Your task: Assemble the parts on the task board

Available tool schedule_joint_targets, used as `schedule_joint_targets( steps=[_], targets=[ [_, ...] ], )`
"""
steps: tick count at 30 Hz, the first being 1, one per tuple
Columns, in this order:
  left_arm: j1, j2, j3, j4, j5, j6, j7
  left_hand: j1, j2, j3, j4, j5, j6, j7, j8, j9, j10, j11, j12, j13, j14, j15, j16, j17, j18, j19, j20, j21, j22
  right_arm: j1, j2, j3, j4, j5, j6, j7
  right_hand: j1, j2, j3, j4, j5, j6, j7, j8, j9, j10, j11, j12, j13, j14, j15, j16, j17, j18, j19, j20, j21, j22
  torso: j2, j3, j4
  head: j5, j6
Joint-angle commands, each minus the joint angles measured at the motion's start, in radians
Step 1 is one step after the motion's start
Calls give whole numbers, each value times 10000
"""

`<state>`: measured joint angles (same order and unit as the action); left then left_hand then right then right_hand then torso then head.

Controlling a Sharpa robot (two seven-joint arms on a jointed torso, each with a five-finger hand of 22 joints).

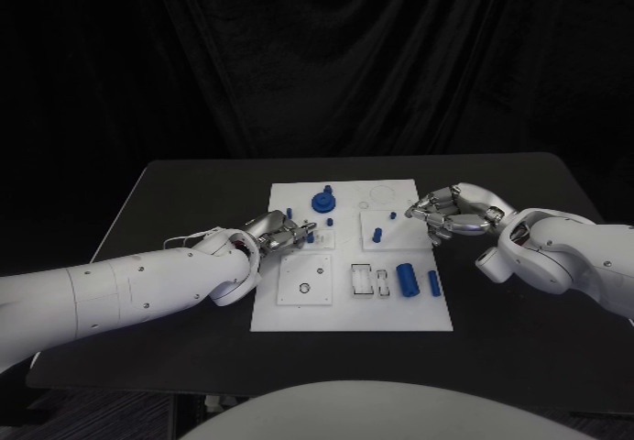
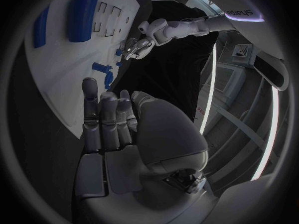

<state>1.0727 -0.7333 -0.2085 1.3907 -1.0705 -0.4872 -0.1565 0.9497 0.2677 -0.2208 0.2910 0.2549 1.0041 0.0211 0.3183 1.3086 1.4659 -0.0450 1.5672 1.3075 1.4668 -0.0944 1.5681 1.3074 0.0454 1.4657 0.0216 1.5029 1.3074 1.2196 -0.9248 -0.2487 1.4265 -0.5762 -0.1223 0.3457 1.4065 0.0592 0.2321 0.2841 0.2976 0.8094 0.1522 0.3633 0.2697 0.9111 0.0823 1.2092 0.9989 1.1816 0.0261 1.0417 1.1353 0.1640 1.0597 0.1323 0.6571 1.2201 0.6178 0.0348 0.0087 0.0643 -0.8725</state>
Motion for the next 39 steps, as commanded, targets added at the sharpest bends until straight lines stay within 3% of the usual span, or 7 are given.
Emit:
schedule_joint_targets(
  steps=[1,6,14,19,26,34,39],
  targets=[
    [31,-251,42,312,-392,-147,-383,224,-76,-109,-20,15,-110,-29,150,304,1049,-67,36,2633,1040,-61,27,2634,-197,504,-75,58,1817,-24,-20,7,-8,18,85,-131,-135,-3,9,59,47,-81,-7,48,-16,-103,9,-6,-18,-53,-2,-46,-27,146,-61,15,-68,-17,-1,-10,17,-26,-2],
    [490,-703,113,853,-488,-276,-507,629,-229,-146,-44,63,-228,-53,362,298,1049,-80,36,2633,1040,-74,27,2634,-201,519,-97,68,1838,-23,-9,7,-23,18,67,-145,-161,-12,0,59,44,-84,-6,51,-19,-102,11,2,-18,-55,0,-43,-31,146,-60,17,-75,-17,-8,-5,23,-28,-2],
    [1926,-1142,101,1258,-527,235,-773,1455,-476,-50,-158,171,-576,-22,447,273,1049,-56,36,2633,1040,-61,27,2634,-231,577,-90,133,1939,-20,26,7,-39,18,31,-178,-205,-20,-12,60,41,-88,-5,58,-24,-123,13,2,-37,-63,2,-42,-44,143,-49,19,-72,-10,-14,-12,20,-44,-2],
    [2502,-1064,24,907,-747,1067,-1234,2616,-748,395,-689,290,-856,5,362,257,1049,-28,36,2633,1040,-31,27,2634,-251,612,-59,181,2015,-18,83,7,-59,18,13,-191,-205,-20,-12,60,41,-88,-5,58,-24,-123,13,2,-37,-63,2,-42,-44,143,-49,19,-72,-10,-9,7,-20,12,-2],
    [2728,-396,-21,-333,-1218,2637,-2176,2975,-886,651,-798,67,-968,60,221,224,1049,16,36,2633,1040,5,27,2634,-223,542,-29,105,1935,-17,101,7,-39,18,43,-176,-229,-31,-22,58,39,-89,-5,63,-26,-131,14,5,-45,-66,4,-41,-50,141,-42,20,-68,-5,21,15,-16,-12,-2],
    [2712,496,-29,-1570,-1561,4006,-2684,2654,-995,651,-468,-808,-838,133,105,217,1049,84,36,2633,1040,66,27,2634,-216,527,29,81,1923,-17,111,7,-7,18,54,-65,-239,-34,-25,56,40,-88,-7,67,-27,-136,13,6,-51,-69,4,-42,-55,141,-41,21,-72,-5,57,33,-33,36,-2],
    [2626,816,-29,-1972,-1607,4480,-2813,2436,-1042,586,-294,-1063,-777,155,-4,159,1049,105,36,2633,1040,85,27,2634,-214,527,48,74,1922,-17,88,7,60,18,-190,278,-250,-25,-11,37,74,-68,-22,93,-25,-109,3,36,-34,-52,1,-6,-45,135,-16,21,-49,12,129,-14,-25,67,-2]
  ],
)
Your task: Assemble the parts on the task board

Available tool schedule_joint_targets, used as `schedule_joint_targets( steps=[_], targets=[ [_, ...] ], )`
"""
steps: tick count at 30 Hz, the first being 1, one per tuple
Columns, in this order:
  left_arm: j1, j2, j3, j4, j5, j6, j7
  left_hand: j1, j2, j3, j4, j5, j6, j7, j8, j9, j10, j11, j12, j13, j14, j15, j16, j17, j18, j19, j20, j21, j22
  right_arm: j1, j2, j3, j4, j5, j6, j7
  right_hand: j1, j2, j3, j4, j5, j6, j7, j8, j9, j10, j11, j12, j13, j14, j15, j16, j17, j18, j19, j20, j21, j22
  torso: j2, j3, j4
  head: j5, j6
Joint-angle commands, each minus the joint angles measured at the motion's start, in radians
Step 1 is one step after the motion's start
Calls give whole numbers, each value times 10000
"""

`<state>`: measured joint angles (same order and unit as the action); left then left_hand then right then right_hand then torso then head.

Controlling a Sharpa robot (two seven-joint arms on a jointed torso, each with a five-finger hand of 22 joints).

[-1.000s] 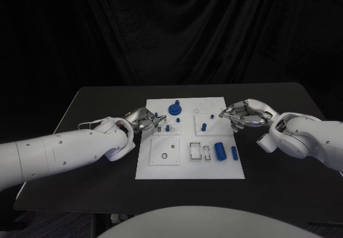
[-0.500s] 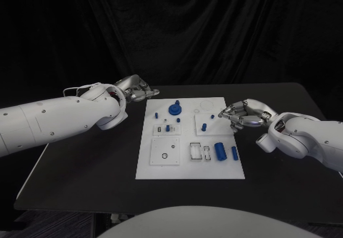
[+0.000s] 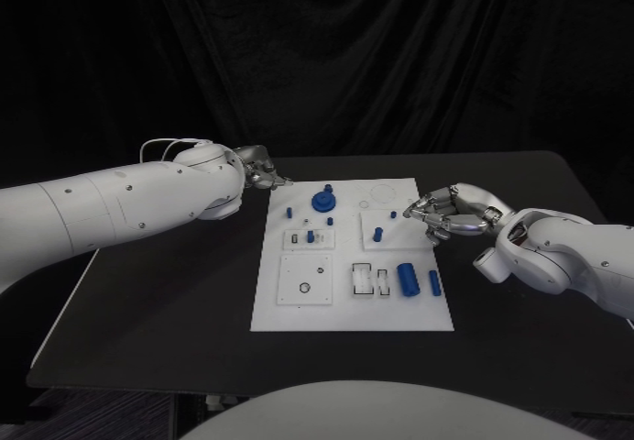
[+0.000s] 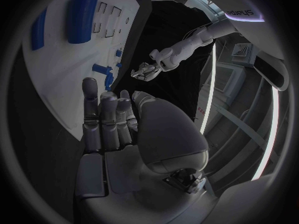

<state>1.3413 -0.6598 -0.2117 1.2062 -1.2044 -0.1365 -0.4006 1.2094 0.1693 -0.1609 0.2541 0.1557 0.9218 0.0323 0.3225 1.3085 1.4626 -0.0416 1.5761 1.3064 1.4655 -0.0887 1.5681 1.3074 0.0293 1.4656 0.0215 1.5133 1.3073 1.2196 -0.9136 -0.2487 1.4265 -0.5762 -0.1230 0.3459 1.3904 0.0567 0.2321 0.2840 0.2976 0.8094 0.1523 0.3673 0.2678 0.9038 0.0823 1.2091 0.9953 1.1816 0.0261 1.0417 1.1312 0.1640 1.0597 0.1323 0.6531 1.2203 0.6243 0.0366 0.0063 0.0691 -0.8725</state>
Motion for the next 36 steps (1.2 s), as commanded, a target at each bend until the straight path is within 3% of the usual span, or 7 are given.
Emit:
schedule_joint_targets(
  steps=[1,9,16,20,36],
  targets=[
    [-83,122,3,-182,-272,1028,-376,-190,-67,-23,97,-94,62,44,-64,149,1082,74,-53,2644,1053,28,27,2634,-53,527,51,-32,1923,-17,-39,7,81,18,-248,356,-89,0,-11,37,75,-68,-22,53,-6,-37,3,36,3,-52,1,-6,-3,135,-16,21,-9,9,76,-37,0,27,-2],
    [-254,317,3,-459,-195,1015,-183,-451,-100,-114,275,-269,211,43,-192,72,1082,76,-53,2644,1053,35,27,2634,-45,513,61,-57,1904,-17,-253,7,324,18,-952,1024,-178,-49,-29,36,181,-50,-39,102,-15,174,-18,187,121,123,-22,220,114,78,218,9,314,156,157,-80,-44,58,-2],
    [-292,335,3,-475,-57,1025,-91,-833,-54,-239,353,-415,307,52,-389,-65,1082,85,-53,2644,1053,43,27,2634,-25,471,68,-114,1850,-16,-344,8,353,18,-1045,1071,-190,-45,-22,34,210,-47,-45,112,-18,143,-24,176,79,117,-28,208,87,81,228,5,307,158,180,-63,-47,72,-2],
    [-300,330,3,-438,30,1051,-37,-877,-15,-234,333,-316,342,48,-448,-114,1082,84,-53,2644,1053,44,27,2634,-22,464,70,-125,1842,-16,-347,7,359,18,-1024,1044,-196,-40,-19,36,218,-42,-47,118,-18,155,-25,184,85,119,-29,210,83,82,228,4,298,157,182,-61,-25,68,-2],
    [-310,356,3,-441,156,1121,312,-829,9,-174,258,63,513,100,-1059,-800,1082,128,-53,2644,1053,85,27,2634,32,345,105,-298,1688,-17,-274,7,272,18,-924,883,-200,-35,-15,37,224,-39,-49,122,-19,135,-27,174,63,99,-31,184,56,87,218,3,271,149,162,-58,-40,130,-2]
  ],
)
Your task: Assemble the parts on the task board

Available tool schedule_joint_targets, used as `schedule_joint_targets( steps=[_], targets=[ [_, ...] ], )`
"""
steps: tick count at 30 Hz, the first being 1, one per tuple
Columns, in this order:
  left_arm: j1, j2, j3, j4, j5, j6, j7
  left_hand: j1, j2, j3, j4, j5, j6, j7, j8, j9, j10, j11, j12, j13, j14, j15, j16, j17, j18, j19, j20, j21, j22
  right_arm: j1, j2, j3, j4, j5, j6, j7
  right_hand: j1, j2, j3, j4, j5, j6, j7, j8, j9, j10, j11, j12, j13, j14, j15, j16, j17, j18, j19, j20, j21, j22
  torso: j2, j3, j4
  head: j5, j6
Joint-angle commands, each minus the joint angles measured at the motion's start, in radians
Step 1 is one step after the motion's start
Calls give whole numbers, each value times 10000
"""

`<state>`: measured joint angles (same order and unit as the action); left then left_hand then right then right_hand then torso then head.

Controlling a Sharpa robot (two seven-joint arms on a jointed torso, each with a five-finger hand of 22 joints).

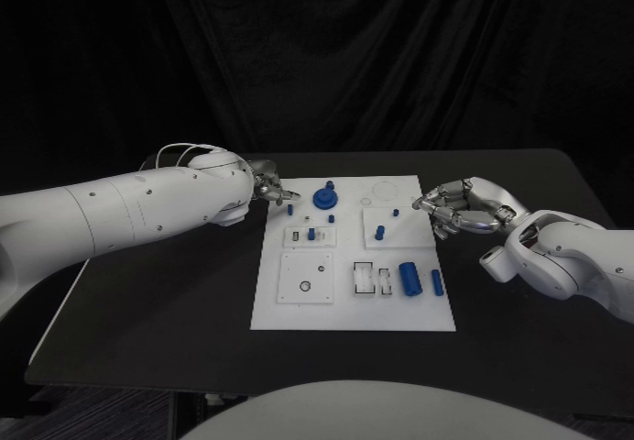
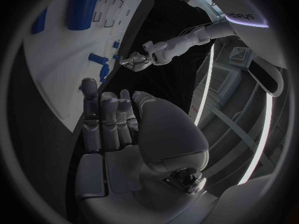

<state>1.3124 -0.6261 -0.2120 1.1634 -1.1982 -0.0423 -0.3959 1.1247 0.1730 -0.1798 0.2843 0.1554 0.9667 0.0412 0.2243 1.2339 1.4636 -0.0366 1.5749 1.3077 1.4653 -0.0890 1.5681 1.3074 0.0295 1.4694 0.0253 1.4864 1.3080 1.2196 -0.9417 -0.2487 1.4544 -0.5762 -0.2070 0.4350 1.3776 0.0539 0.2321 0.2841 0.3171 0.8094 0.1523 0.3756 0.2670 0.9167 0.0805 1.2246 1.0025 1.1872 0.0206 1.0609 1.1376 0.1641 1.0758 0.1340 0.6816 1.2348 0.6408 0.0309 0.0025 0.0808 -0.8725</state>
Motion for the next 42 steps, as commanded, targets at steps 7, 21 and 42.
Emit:
schedule_joint_targets(
  steps=[7,21,42],
  targets=[
    [-34,44,6,-22,96,307,213,625,-73,340,-420,711,166,-2,-365,-411,1072,65,-41,2631,1055,76,27,2634,9,368,56,17,1753,-17,37,7,-29,18,-74,-17,-75,-4,-10,35,36,-40,-50,41,-13,-15,-10,9,-31,40,24,-12,-16,89,49,-15,-32,-1,-4,0,-4,17,-2],
    [-204,119,6,-156,97,362,253,746,-93,436,-494,782,190,-1,-450,-515,1072,64,-41,2631,1055,74,27,2634,21,346,54,-20,1723,-18,92,7,-58,18,6,-53,-75,-4,-8,33,39,-42,-51,42,-14,-27,-11,3,-42,41,23,-11,-17,91,47,-15,-41,-3,4,-6,-9,-25,-2],
    [-261,198,6,-239,97,162,610,685,-63,464,-423,728,202,24,-514,-590,1072,84,-41,2631,1055,89,27,2634,40,301,62,-84,1666,-19,139,7,-82,18,75,-120,-52,22,39,7,80,-67,-57,46,-25,-29,-20,8,-57,39,16,-5,-37,95,51,-22,-72,-4,-16,7,-7,-87,-2]
  ],
)
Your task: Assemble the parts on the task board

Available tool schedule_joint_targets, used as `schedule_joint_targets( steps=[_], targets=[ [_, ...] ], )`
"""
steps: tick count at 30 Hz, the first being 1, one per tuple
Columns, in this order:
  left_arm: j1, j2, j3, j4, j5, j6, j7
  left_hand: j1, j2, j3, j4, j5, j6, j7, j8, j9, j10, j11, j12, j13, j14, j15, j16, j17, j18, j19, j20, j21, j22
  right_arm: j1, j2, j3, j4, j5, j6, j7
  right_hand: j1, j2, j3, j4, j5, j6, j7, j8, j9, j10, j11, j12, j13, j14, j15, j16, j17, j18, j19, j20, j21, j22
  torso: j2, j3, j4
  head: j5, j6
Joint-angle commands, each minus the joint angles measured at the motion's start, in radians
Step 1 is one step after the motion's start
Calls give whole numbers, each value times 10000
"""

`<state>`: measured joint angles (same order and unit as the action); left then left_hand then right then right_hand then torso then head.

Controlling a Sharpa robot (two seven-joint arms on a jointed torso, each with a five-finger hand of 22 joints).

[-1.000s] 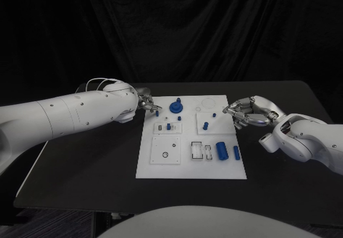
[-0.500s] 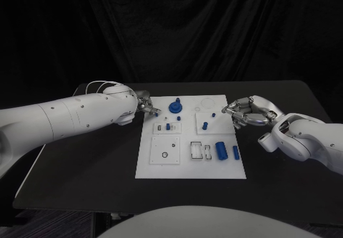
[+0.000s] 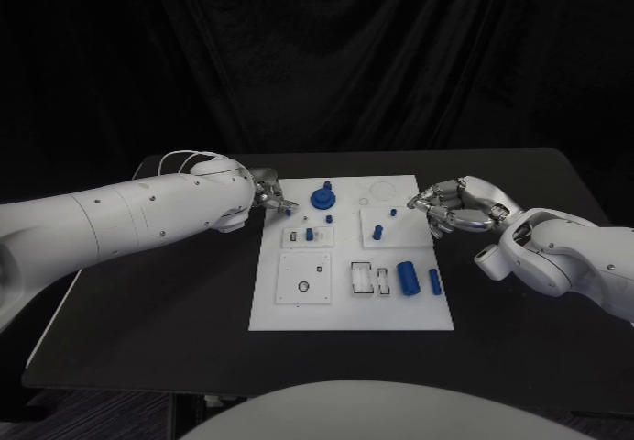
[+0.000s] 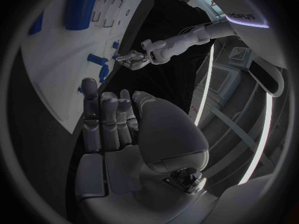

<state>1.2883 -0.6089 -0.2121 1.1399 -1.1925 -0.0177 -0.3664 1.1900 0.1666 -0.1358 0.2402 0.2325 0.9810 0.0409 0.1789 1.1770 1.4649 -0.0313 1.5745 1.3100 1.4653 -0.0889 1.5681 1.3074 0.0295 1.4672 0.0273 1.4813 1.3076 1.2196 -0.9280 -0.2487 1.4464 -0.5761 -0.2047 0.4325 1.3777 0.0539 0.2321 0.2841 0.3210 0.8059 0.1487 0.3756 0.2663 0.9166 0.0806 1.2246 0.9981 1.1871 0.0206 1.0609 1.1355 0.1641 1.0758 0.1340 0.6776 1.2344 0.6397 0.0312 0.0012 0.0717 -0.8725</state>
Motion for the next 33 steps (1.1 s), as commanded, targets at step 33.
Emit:
schedule_joint_targets(
  steps=[33],
  targets=[
    [-67,158,7,-219,41,181,150,629,-289,1081,-351,1467,120,-32,-328,-312,1059,-21,-37,2608,1055,55,27,2634,58,288,17,-128,1654,-20,91,7,-40,18,314,-198,10,53,116,-38,92,-41,-27,70,-26,-38,-28,15,-39,26,8,-6,-51,101,48,-31,-89,-4,12,-4,6,24,-2]
  ],
)
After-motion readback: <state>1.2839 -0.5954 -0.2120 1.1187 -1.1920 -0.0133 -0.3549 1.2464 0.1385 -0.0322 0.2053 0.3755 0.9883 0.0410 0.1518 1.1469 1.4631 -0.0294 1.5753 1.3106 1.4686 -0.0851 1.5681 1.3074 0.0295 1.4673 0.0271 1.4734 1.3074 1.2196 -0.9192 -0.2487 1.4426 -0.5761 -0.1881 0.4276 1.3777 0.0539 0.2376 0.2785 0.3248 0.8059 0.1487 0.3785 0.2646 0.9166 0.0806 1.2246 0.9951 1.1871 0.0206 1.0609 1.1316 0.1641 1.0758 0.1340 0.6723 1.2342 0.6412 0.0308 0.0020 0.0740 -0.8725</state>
